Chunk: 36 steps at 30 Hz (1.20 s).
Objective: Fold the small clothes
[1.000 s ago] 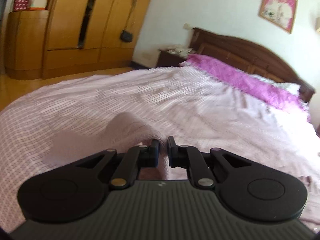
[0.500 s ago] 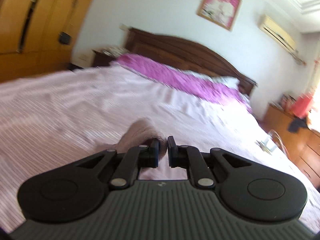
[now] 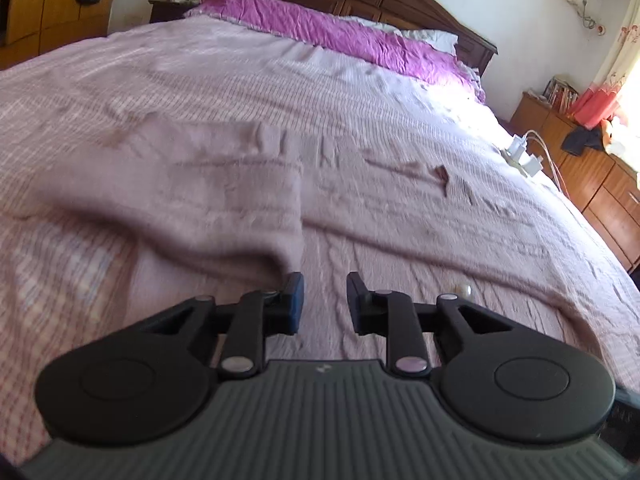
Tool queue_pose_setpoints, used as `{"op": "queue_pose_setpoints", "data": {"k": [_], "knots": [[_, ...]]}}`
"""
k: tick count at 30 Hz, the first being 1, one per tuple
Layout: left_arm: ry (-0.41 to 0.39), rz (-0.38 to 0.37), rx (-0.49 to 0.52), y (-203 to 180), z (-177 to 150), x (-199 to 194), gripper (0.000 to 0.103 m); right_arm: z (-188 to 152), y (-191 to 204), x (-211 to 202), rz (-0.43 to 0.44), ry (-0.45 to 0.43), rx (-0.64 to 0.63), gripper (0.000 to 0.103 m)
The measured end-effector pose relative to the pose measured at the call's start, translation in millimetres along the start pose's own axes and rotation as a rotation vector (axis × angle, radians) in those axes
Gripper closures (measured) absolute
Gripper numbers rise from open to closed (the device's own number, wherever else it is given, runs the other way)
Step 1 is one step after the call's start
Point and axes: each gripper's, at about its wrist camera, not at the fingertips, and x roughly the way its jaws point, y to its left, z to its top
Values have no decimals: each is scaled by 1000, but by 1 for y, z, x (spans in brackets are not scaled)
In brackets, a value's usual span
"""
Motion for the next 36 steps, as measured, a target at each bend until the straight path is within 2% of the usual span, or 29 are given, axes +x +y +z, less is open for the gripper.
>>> {"op": "queue_pose_setpoints", "data": {"k": [2,4,6,10,15,21,29,30,32,33,34,36], "knots": [[-3,42,21,2,-3,-8,63,6,4,0,6,21,11,12],[-19,93,39,5,-2,-17,42,13,10,0,32,40,23,12],[-22,121,53,10,-3,-23,42,23,20,2,76,54,28,12],[9,112,17,26,-7,-23,42,44,52,17,179,93,12,12],[12,93,11,36,-16,-22,42,59,97,55,310,197,50,12],[12,85,-12,46,-15,-34,42,62,145,101,374,308,53,13],[-23,18,-48,60,-25,-31,40,59,200,153,382,391,-13,15],[-27,11,-44,59,-26,-30,37,59,206,158,382,400,-17,20],[-34,4,-33,58,-27,-30,35,60,214,165,377,426,-41,42],[-37,6,-29,57,-28,-29,34,61,219,167,357,425,-74,65],[-39,7,-24,56,-28,-29,34,64,226,167,336,416,-117,80],[-40,7,-17,55,-29,-29,33,73,235,163,327,378,-190,84]]}}
